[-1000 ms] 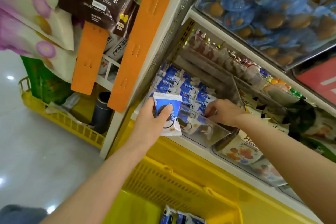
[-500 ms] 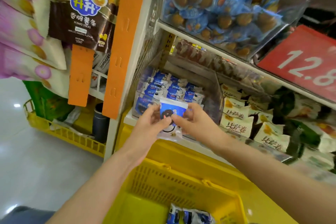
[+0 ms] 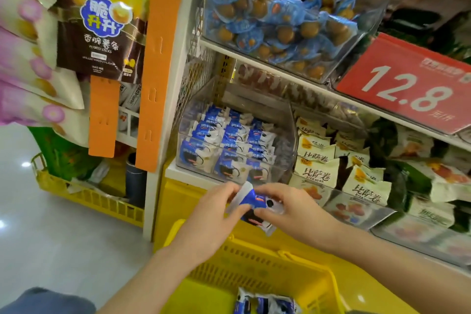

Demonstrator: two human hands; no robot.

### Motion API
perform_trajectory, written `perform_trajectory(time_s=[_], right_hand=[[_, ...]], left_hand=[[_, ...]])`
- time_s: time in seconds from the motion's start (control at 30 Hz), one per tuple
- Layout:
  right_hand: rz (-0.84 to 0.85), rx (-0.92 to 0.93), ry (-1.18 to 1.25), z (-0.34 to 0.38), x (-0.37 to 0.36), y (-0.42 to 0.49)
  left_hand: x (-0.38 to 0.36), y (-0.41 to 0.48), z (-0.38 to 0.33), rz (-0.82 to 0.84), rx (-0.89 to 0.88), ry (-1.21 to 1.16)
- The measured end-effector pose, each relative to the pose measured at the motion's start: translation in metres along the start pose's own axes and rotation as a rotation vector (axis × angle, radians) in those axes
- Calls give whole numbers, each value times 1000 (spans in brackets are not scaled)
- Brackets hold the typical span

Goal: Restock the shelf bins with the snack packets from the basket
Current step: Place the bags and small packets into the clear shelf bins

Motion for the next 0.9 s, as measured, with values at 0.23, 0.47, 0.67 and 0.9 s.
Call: perform_trajectory(time_s=[0.23,0.47,0.67,0.9], right_hand=[[-379,-106,-103,-22,90,36],[20,-194,-331,-37,64,106],[202,-194,-308,-43,39,132],[436,-212,-478,-56,19,140]], left_hand=[[33,56,-6,-138,-155,389],[31,89,26,-64,-129,556],[28,93,32,-101,-149,548],[30,93,30,-131,-161,514]])
Point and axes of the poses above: each hand's wrist, its own y-axis towards the middle knuckle, its own x-axis out of the back of the hand, z = x × y, the point moved 7 cm from there along y, towards the middle knuckle, and after that the axes turned 1 degree about y, right-handed, at the moved point
